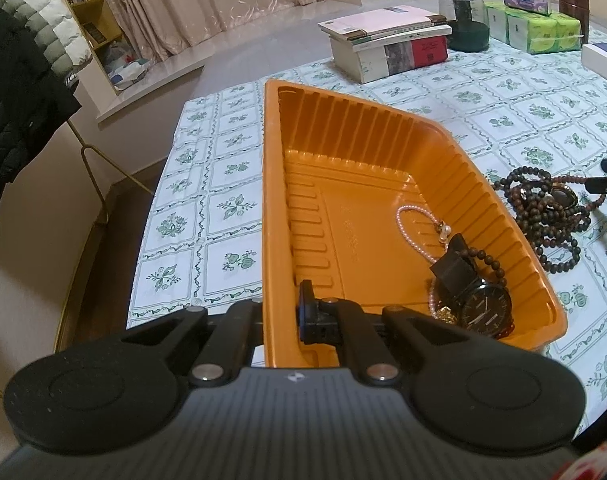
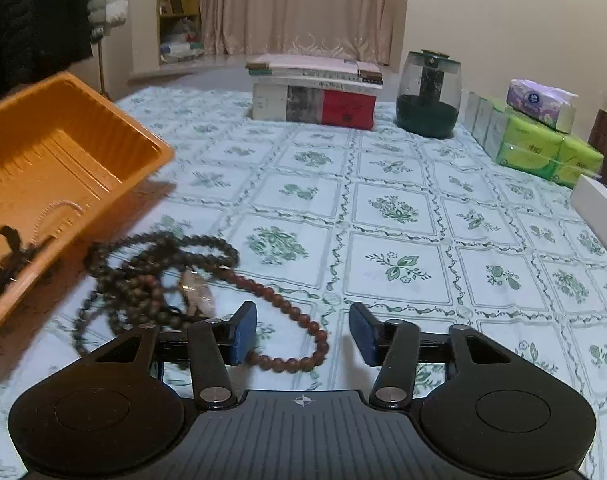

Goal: Organize jewelry
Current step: 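Move the right gripper back toward the dark bead strands, then grasp a brown bead strand with the right gripper and lift it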

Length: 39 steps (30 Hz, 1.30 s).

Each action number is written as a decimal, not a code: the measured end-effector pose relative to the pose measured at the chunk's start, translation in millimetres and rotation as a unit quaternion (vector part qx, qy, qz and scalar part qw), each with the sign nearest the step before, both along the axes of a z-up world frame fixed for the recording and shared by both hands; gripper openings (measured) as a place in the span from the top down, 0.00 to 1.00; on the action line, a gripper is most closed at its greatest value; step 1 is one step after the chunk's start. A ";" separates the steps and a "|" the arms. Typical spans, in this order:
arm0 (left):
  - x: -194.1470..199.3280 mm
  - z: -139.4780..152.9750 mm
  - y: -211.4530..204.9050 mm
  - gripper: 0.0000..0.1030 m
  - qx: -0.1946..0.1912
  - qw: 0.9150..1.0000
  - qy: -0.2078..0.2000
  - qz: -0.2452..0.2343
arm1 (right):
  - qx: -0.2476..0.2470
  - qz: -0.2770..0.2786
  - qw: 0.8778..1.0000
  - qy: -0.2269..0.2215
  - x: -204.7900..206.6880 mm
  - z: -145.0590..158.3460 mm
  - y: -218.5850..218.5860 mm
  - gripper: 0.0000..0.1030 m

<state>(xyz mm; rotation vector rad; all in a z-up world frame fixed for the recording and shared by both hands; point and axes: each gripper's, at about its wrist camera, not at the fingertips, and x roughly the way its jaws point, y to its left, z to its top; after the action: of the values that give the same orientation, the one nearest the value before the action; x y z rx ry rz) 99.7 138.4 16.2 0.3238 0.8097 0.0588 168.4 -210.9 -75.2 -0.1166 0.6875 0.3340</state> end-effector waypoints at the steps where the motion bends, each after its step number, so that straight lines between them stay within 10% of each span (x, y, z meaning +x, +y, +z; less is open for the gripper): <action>1: -0.5 0.6 0.4 0.96 0.001 1.000 -0.001 0.001 | -0.004 0.000 1.000 0.008 4.7 -2.5 0.1 0.66; 5: -0.9 1.6 -0.6 0.96 0.004 1.000 0.000 0.002 | -0.015 -0.001 1.000 0.027 11.5 -10.5 -0.8 0.67; 8: -0.4 0.5 -1.8 0.96 0.008 1.000 0.001 0.003 | -0.020 0.006 0.999 0.032 8.7 -10.0 -1.0 0.94; 39: -0.6 3.4 -3.2 0.96 0.011 1.000 -0.005 0.000 | -0.084 -0.011 0.979 -0.185 -23.1 132.5 -30.7 0.94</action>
<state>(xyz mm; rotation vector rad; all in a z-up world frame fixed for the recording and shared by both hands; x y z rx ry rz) 99.1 135.2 19.6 0.3446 0.7988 0.0697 145.3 -241.6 57.3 -0.3231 0.3469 0.2232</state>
